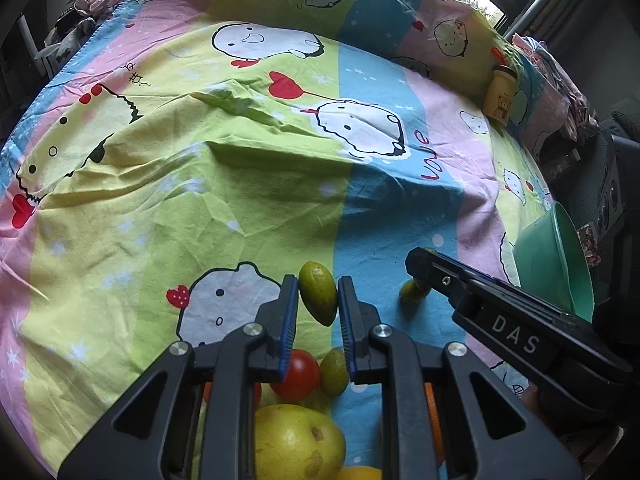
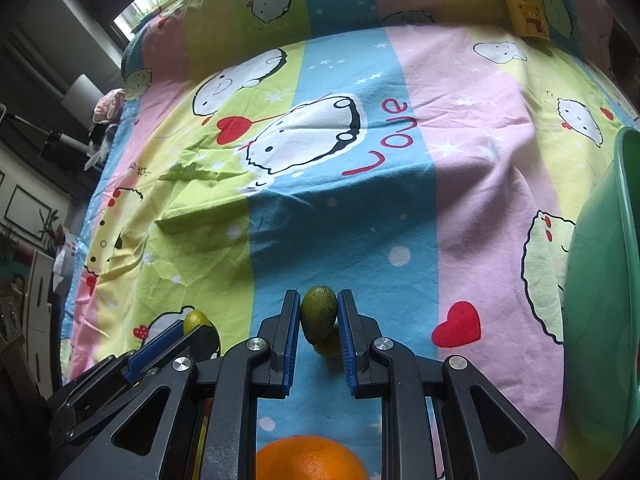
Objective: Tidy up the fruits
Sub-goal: 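Close the left gripper on a green olive while the right gripper grasps another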
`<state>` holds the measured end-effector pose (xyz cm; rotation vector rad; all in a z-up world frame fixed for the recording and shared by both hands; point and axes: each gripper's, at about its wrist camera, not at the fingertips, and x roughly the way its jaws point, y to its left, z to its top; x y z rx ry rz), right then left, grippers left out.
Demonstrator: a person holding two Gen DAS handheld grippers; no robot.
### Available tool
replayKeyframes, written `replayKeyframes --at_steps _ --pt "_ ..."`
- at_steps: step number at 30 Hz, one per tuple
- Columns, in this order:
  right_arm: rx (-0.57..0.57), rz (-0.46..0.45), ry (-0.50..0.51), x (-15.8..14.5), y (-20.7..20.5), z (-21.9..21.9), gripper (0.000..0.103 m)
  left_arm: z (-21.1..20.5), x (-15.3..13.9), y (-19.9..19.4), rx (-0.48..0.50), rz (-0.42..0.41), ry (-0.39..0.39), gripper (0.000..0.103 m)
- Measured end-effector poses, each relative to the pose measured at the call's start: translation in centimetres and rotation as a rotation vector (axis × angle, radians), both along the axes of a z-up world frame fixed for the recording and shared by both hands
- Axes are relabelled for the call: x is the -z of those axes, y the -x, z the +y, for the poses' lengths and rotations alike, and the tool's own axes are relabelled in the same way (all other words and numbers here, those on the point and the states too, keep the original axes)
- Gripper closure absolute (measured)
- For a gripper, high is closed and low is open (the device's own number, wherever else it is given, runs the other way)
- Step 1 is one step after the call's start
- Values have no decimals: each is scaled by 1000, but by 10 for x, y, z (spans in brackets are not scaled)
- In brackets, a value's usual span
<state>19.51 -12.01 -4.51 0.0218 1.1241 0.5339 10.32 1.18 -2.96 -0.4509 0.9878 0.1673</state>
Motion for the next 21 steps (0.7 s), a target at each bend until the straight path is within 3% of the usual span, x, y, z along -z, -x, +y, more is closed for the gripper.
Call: replayKeyframes --at_steps 21 --pt "48 -81 -163 -43 18 -37 82 -20 -36 16 17 -136 -47 83"
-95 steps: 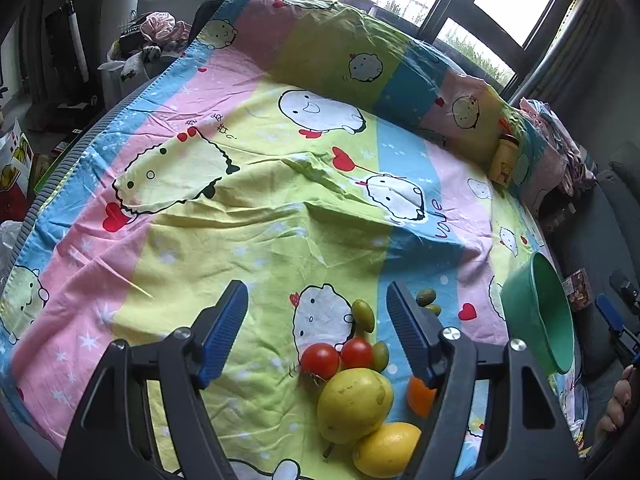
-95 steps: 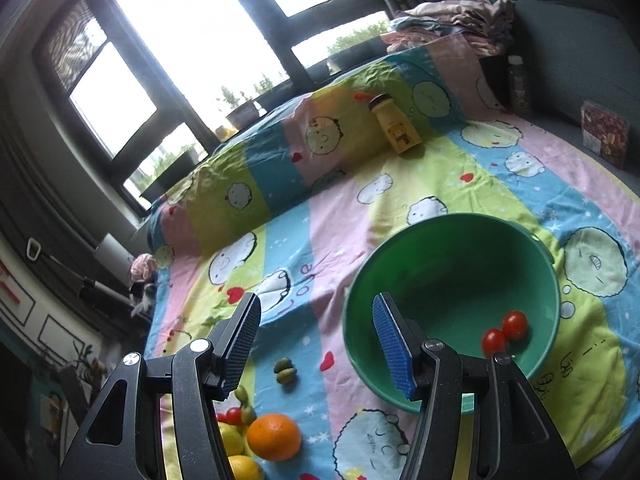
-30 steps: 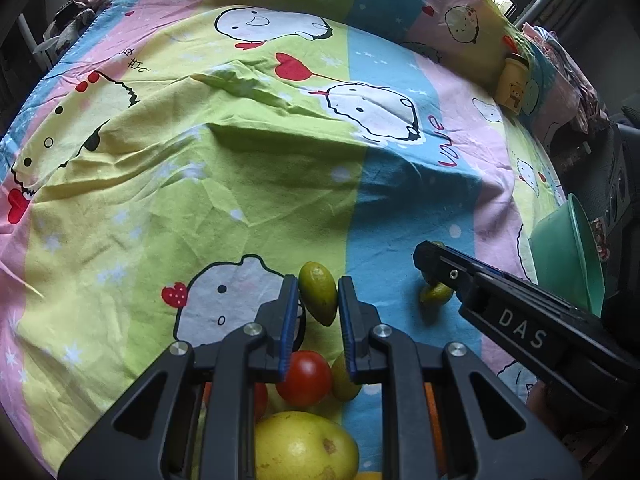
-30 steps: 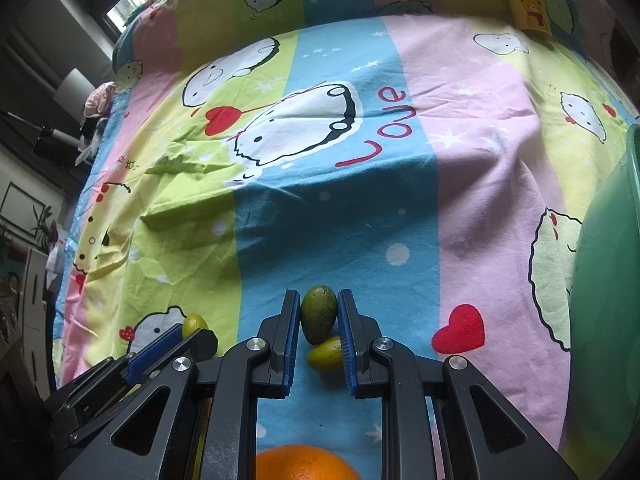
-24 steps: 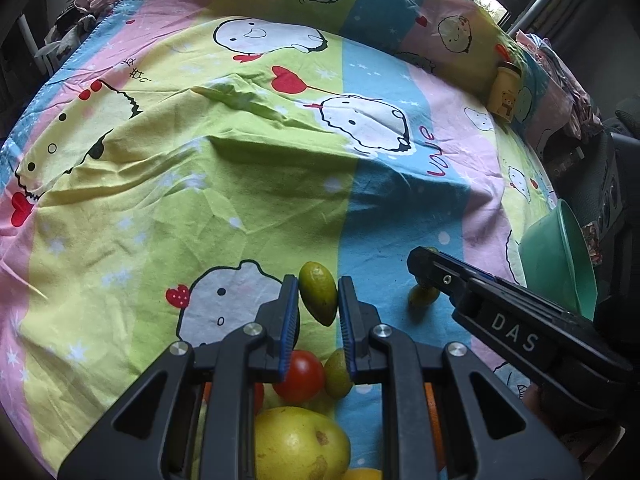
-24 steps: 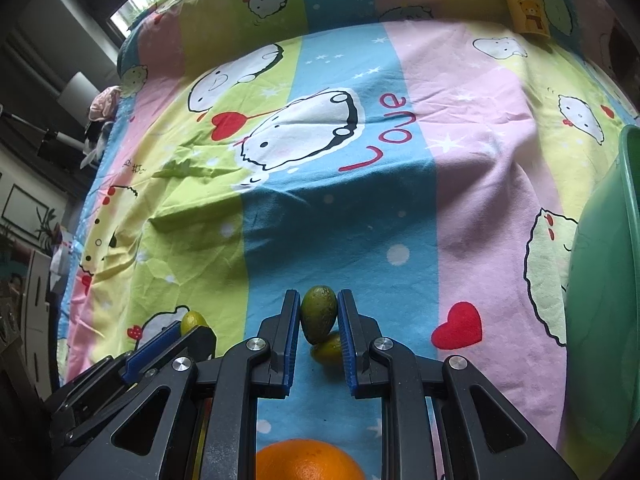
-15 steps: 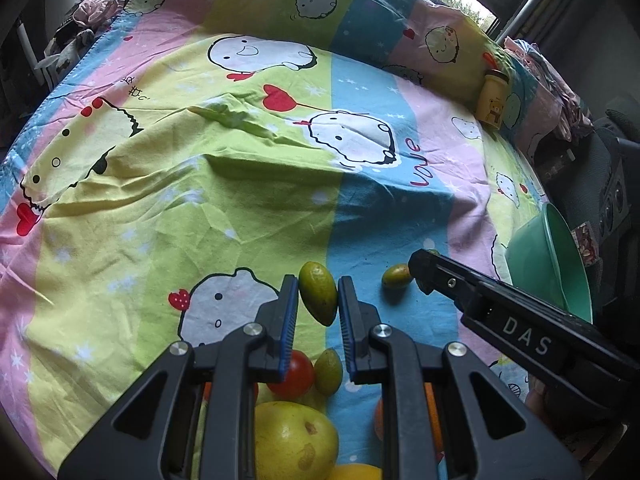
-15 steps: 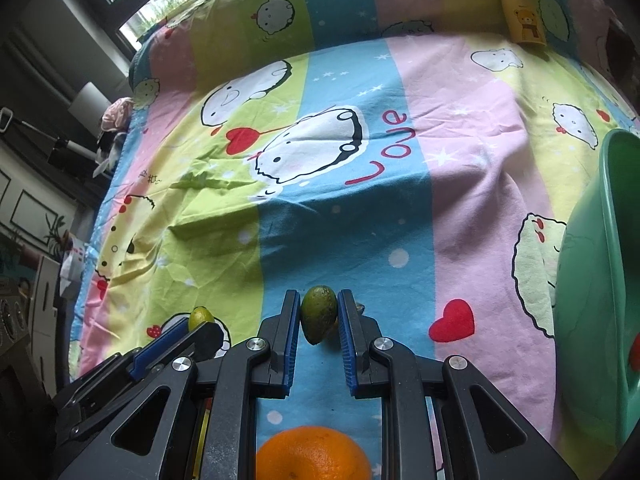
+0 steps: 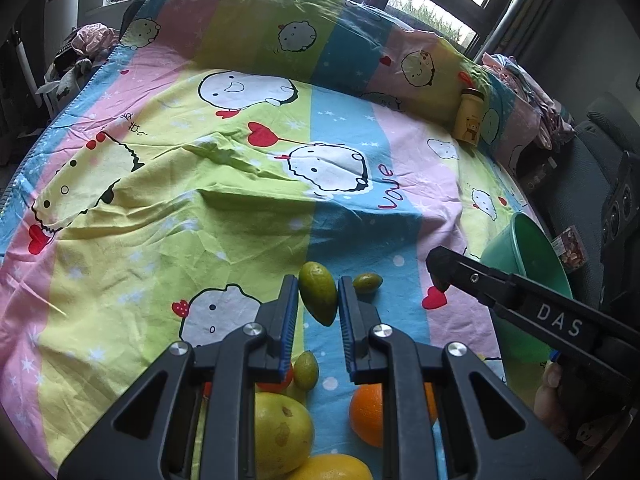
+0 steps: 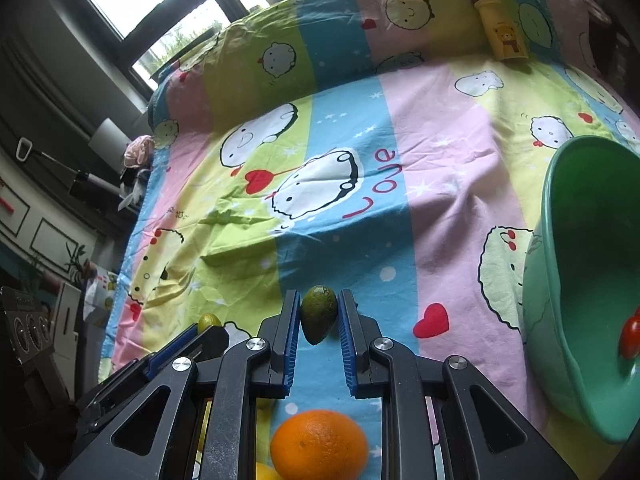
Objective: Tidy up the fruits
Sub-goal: 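Close the left gripper on a green olive while the right gripper grasps another, then carry both held green olives up and over the green bowl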
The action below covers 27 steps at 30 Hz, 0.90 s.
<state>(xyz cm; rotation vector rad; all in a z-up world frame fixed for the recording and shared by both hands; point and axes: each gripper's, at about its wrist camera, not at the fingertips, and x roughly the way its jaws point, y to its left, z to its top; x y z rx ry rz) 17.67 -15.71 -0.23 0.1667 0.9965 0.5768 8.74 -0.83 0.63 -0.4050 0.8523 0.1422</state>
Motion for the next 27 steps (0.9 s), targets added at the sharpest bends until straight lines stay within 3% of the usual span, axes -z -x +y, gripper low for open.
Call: replayKeyframes --at_steps 27 --pt "111 -138 -98 -47 20 -55 82 -43 -42 3 92 -146 -68 83"
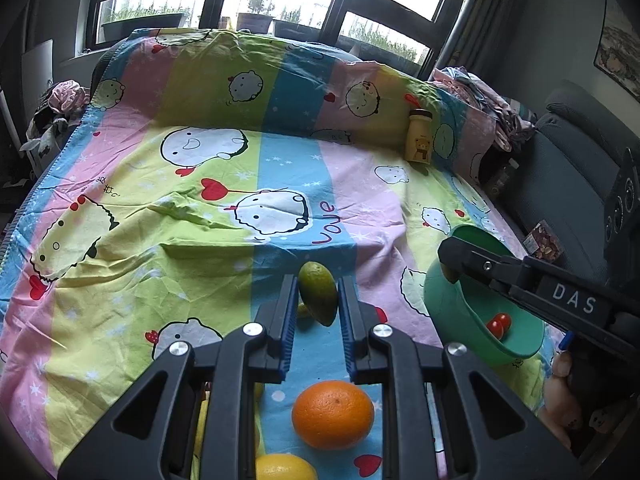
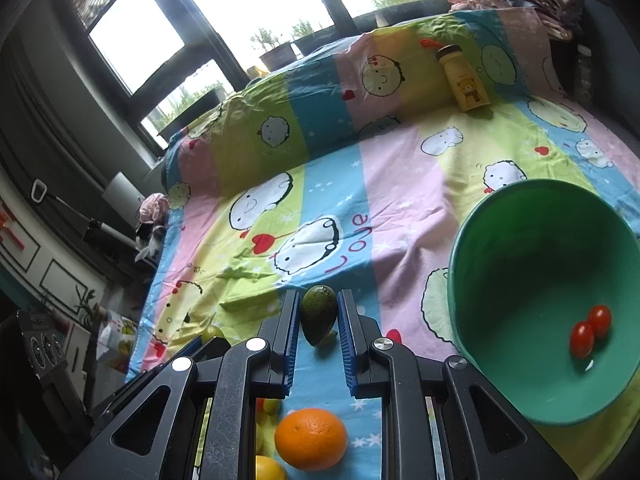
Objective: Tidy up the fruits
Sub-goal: 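Carry both held green olives up and over the green bowl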
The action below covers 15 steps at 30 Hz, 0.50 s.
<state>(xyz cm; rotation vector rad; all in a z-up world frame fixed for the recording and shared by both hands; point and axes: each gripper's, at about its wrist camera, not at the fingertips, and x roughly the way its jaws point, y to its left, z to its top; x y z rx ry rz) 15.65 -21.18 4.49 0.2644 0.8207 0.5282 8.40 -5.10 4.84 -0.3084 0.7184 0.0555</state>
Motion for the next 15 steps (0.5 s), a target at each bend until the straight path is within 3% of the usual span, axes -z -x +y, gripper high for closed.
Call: replayKeyframes --at_steps 15 --pt "157 -42 -60 -15 -4 -57 82 -38 -14 -24 94 -36 -20 83"
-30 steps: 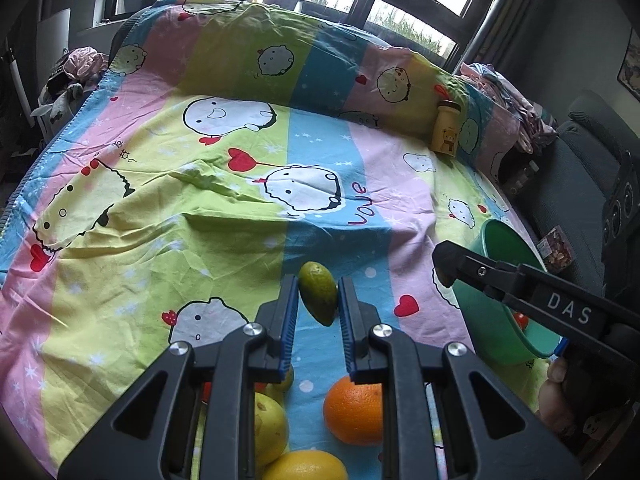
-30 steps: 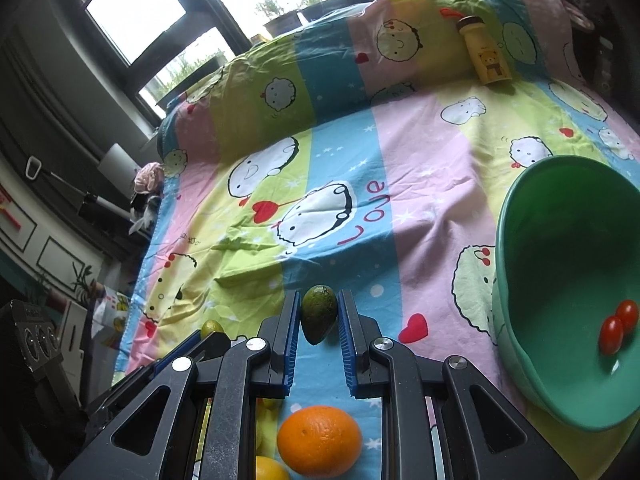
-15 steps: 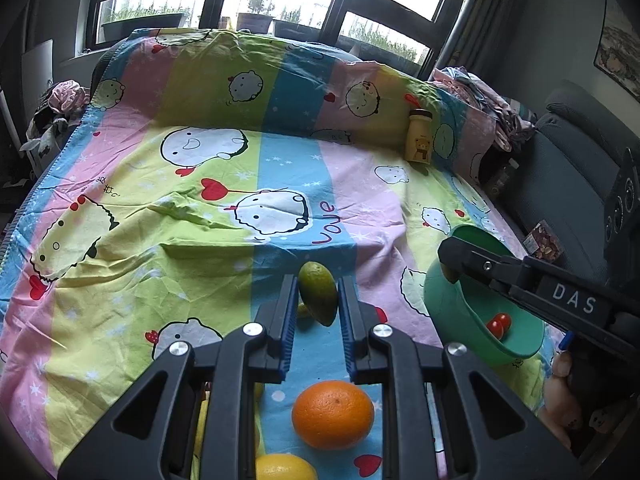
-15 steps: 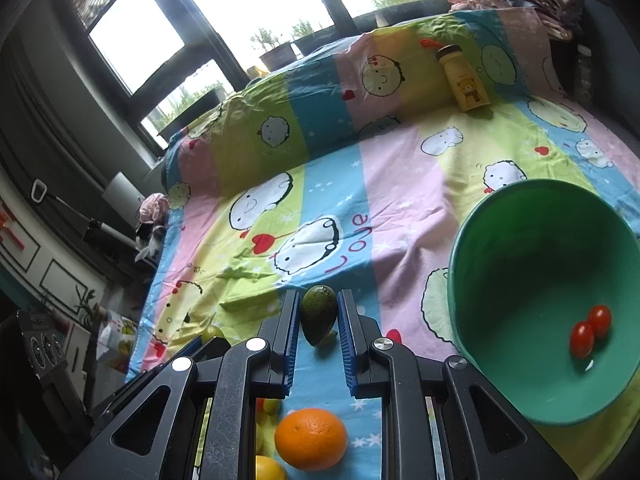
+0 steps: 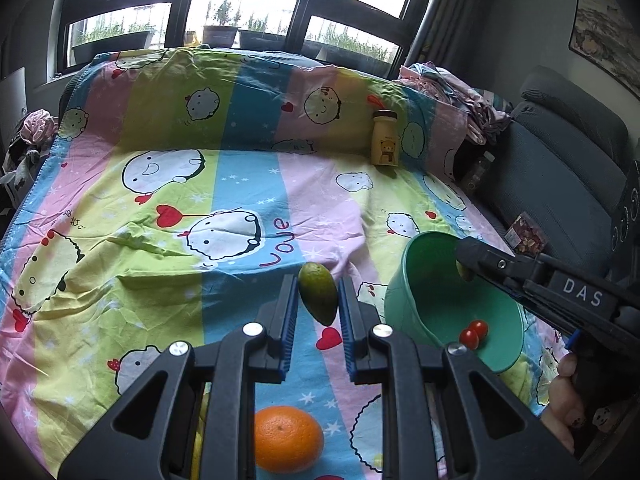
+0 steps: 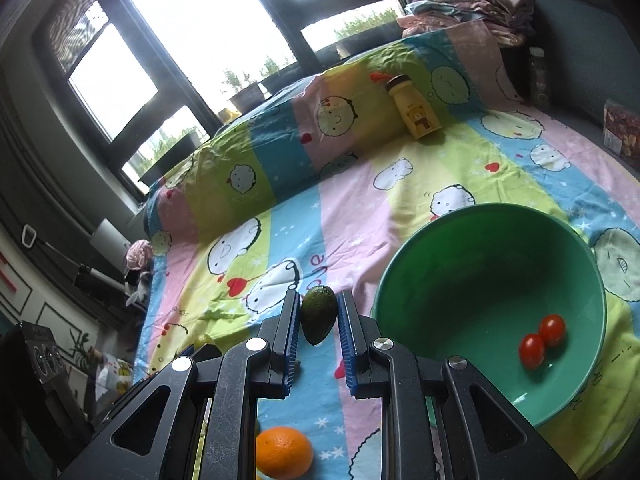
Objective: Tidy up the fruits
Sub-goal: 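Carry both held green olives up and over the green bowl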
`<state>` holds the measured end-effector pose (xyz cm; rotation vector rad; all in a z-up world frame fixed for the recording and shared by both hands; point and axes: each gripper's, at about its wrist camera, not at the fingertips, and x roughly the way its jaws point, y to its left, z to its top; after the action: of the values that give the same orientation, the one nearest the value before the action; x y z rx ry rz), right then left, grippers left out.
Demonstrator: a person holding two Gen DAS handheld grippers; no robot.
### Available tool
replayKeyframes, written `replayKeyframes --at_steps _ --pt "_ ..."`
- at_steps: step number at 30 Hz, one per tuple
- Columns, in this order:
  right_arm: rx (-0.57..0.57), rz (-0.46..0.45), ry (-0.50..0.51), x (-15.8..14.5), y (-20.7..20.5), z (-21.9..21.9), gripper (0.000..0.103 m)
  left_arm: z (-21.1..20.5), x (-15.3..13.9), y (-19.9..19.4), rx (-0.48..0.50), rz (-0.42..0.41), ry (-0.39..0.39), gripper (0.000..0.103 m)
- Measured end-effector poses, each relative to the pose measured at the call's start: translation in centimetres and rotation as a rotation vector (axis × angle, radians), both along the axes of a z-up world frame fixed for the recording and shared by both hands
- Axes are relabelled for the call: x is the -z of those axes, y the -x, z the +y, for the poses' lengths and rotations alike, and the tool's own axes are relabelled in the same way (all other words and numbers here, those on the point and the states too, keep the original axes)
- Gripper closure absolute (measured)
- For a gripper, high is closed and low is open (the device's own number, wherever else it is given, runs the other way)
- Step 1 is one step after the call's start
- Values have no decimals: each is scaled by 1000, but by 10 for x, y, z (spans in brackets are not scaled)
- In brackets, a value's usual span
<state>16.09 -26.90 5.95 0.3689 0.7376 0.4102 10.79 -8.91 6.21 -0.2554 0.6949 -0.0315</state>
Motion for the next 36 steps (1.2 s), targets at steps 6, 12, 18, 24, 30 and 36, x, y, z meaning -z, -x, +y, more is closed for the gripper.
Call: replayKeyframes --at_steps 6,12,18,24,30,36 --pt "69 3 -27 1 -1 -25 82 -26 -2 -13 73 -6 15 83" --pt "138 11 -48 2 -2 -51 82 -55 -1 -26 148 -7 28 83" --pt "202 22 -52 5 -4 -73 82 -76 4 -36 211 8 49 83" --pt "250 43 -56 10 -5 -89 82 -95 9 -46 243 28 51 83" --pt "299 74 -38 17 -9 -102 82 -108 17 -52 282 57 60 83" --pt "329 100 -25 22 -12 -109 82 -117 25 -58 302 85 71 83"
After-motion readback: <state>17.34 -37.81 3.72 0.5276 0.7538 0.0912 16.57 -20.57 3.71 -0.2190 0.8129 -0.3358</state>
